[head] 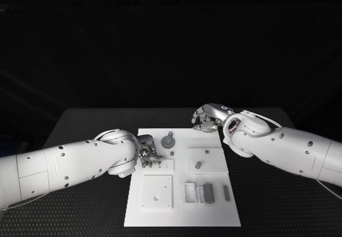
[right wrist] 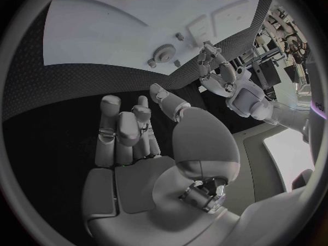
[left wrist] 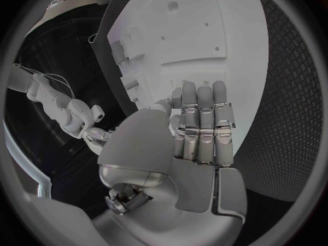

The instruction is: Assemble the parts on the task board

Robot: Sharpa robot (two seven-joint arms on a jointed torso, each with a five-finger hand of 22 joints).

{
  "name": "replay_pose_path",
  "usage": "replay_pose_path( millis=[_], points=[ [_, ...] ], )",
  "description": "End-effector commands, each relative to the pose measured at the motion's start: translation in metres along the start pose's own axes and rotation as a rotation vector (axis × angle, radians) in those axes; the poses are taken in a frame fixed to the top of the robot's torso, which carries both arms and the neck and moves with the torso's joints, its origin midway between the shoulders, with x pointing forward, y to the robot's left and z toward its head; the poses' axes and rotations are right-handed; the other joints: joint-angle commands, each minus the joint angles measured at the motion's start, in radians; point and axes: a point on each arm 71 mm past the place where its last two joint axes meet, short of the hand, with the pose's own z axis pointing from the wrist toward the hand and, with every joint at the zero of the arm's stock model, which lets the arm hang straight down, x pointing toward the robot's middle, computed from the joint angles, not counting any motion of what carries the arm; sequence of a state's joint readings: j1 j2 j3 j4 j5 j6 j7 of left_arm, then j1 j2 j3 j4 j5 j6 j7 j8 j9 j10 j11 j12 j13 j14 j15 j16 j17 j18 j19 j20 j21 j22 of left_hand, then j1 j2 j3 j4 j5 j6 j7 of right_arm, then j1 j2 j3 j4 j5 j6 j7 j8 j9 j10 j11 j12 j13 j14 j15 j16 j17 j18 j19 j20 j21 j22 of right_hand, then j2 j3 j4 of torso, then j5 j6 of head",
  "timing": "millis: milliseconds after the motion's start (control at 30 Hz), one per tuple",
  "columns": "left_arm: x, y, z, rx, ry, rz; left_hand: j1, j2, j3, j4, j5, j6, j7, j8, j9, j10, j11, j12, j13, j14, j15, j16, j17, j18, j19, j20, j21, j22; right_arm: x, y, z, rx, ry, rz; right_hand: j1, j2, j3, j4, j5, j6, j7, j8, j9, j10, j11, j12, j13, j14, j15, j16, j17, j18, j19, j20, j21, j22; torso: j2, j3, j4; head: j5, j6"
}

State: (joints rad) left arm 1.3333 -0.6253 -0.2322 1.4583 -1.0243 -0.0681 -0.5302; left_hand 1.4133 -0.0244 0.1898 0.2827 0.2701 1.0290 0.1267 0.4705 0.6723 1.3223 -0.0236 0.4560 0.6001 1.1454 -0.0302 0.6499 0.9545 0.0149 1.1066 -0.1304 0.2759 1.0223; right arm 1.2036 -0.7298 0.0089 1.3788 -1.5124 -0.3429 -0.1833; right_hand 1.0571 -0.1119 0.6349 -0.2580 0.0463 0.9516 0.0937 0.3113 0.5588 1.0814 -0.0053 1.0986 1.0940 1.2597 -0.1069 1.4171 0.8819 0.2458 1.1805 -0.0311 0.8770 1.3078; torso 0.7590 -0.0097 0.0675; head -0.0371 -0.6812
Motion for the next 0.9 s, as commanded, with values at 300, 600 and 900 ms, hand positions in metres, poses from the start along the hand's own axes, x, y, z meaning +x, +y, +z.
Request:
replay_pose_path(
  millis=[300,600,900],
  points=[
    [0.002,-0.012,-0.002,0.031,-0.063,0.187,-0.007,-0.012,0.025,-0.023,-0.013,0.092,-0.098,0.008,0.010,-0.008,-0.011,0.008,0.005,-0.006,-0.006,0.017,-0.013,0.013,0.000,-0.004,0.003,0.011,0.001,0.000,-0.001,0.000,0.015,-0.003,-0.004,-0.010,0.003,0.005,0.002,0.008,0.017,-0.004,-0.001,-0.004,0.004,-0.006,-0.001,-0.002,-0.002,-0.007,-0.002,0.016,-0.003,-0.005,-0.007,0.013,-0.001,-0.0003,0.0003,-0.004,-0.001],
    [0.002,-0.019,-0.004,0.056,-0.123,0.255,-0.004,-0.013,0.038,-0.041,-0.011,0.096,-0.099,0.010,0.015,-0.005,-0.013,0.013,0.008,-0.005,-0.007,0.029,-0.022,0.013,0.003,-0.004,0.003,0.019,0.001,0.000,-0.001,0.002,0.017,-0.004,-0.006,-0.012,0.003,0.008,0.002,0.008,0.017,-0.005,0.000,-0.004,0.004,-0.007,-0.001,-0.003,-0.002,-0.007,-0.002,0.016,-0.003,-0.004,-0.008,0.013,-0.001,0.0008,0.0009,-0.005,-0.002],
    [0.009,-0.023,-0.002,0.063,-0.119,0.300,-0.012,-0.014,0.043,-0.047,-0.010,0.099,-0.101,0.012,0.017,-0.002,-0.014,0.016,0.010,-0.003,-0.008,0.036,-0.026,0.013,0.006,-0.005,0.004,0.023,0.001,0.000,-0.002,0.001,0.020,-0.004,-0.006,-0.013,0.003,0.009,0.002,0.008,0.017,-0.005,0.000,-0.004,0.004,-0.007,-0.002,-0.003,-0.002,-0.007,-0.002,0.016,-0.003,-0.004,-0.008,0.013,0.000,0.0004,-0.0008,-0.006,-0.004]
  ],
)
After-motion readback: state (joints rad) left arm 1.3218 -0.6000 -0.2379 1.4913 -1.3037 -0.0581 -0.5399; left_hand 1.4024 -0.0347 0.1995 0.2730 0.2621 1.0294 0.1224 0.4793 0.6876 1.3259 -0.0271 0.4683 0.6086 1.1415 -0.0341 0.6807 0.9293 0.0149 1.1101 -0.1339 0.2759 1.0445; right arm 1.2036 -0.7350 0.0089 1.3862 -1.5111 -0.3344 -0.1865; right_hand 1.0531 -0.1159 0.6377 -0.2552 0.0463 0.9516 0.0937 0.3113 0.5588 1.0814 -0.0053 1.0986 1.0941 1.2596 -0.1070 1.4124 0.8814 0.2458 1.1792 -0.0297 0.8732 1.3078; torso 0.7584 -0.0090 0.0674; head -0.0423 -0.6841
